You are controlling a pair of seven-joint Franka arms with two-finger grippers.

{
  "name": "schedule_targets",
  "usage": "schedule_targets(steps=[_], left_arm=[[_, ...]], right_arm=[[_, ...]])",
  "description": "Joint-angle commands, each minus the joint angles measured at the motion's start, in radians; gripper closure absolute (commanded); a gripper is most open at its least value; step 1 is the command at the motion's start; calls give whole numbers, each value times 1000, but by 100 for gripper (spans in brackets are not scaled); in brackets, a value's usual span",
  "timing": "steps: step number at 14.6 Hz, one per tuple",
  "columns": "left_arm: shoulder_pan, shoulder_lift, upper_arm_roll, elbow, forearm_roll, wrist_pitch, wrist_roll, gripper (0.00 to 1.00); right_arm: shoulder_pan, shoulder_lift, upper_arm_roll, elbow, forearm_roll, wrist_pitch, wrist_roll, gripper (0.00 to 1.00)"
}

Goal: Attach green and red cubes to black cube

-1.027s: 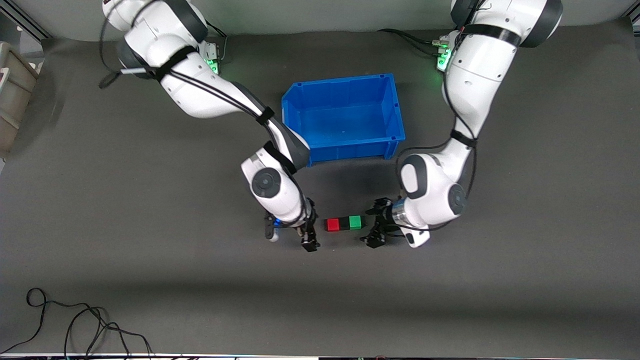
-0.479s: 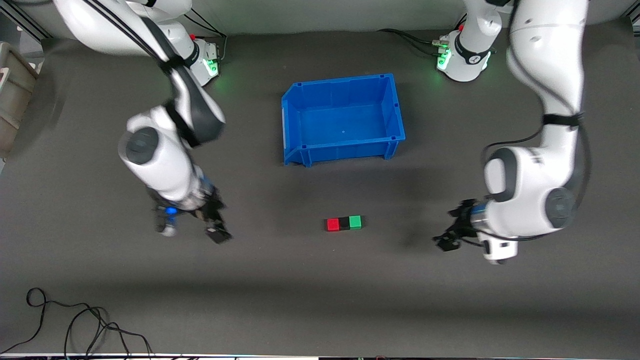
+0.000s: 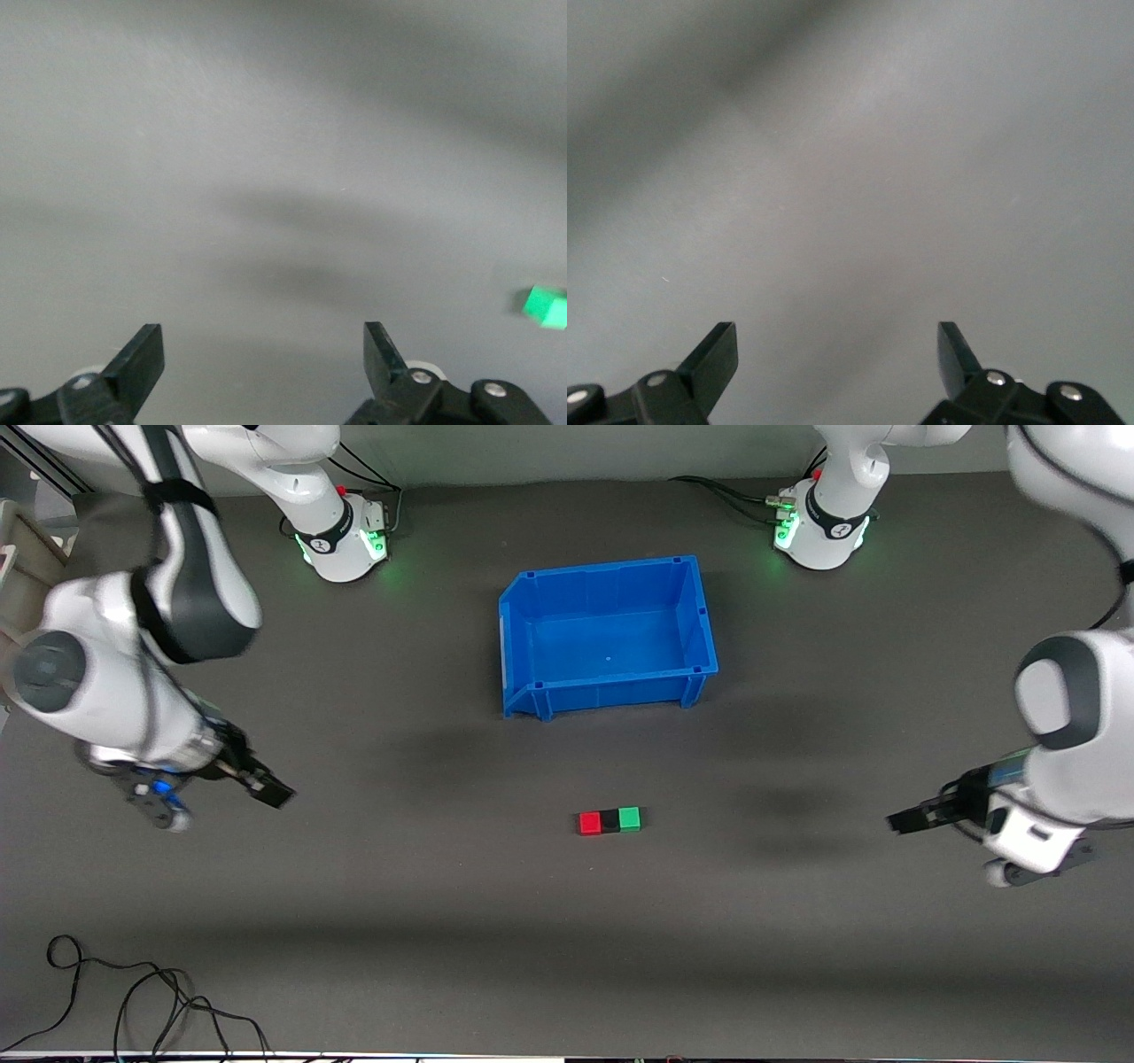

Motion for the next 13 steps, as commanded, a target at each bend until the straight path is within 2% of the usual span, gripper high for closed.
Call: schedule_targets(steps=[1,4,7,12,13], left_arm=[[12,-101,-5,-9,43,-71,113,0],[11,-210,-6,-20,78,-127,116,0],[-2,-290,-14,-34,130,-173,116,0],[-23,-365,-17,-81,147,-174,114,0],[-10,-368,-49,-83,155,-174,114,0]], right_arm=[[-43,-65,8,28,-11,-93,-269,0],[-60,-65,7,154,-7,-202,-409,0],[-65,-78,7,214,-4,-262,-506,0],[-79,-89,7,221,99,-254,-541,0],[-77,-91,7,221,99,-259,-561,0]])
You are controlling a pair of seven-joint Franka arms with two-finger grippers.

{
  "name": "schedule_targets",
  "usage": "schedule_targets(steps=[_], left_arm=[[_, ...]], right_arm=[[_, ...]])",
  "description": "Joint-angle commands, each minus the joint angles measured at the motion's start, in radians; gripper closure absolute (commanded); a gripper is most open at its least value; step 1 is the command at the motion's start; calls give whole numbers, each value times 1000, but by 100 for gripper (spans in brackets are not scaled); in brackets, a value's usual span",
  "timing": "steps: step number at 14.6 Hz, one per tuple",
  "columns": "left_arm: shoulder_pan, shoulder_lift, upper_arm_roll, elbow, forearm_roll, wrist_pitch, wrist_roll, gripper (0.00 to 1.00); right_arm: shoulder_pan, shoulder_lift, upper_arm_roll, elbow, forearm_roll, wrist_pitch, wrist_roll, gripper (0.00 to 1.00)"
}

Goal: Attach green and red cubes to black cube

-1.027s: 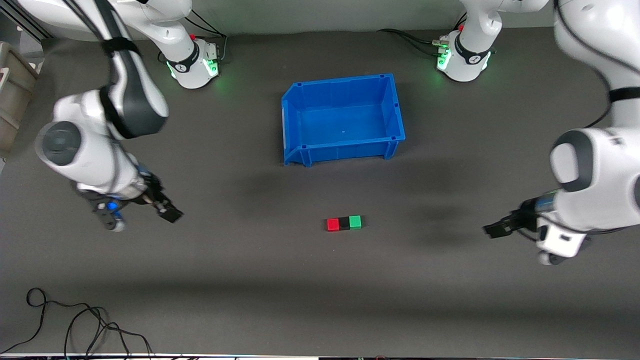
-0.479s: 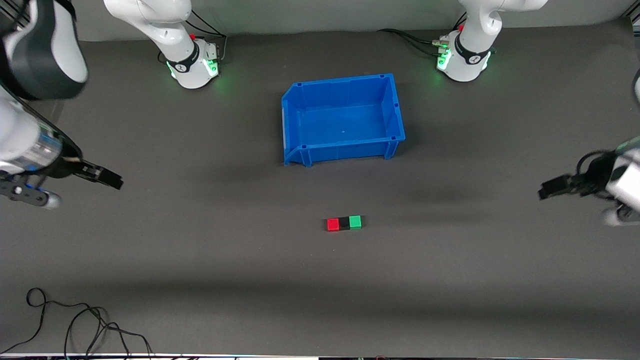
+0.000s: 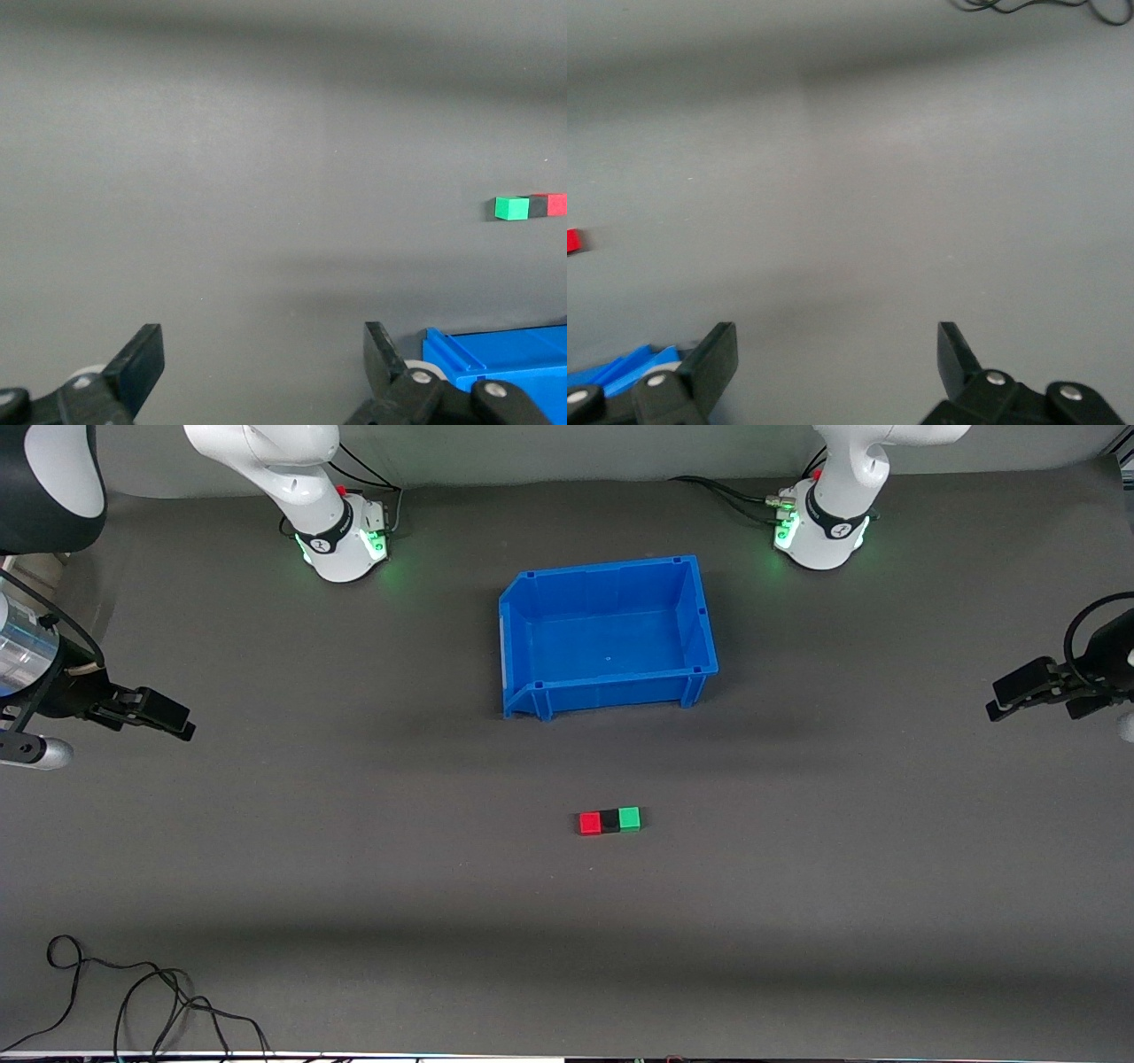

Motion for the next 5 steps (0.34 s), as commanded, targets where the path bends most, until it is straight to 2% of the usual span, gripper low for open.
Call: schedule_targets(steps=[1,3,5], left_arm=[[51,-40,-83,-42,35,1,8,0],[178,-44,-223,-42,37,-7,8,0],[217,-44,-263,-42,37,-8,8,0]], right_arm=[[-20,-8,6,7,32,-12,-88,0],[-24,-8,6,5,29,-18,-119,0],[-24,-8,6,5,20,-20,-117,0]])
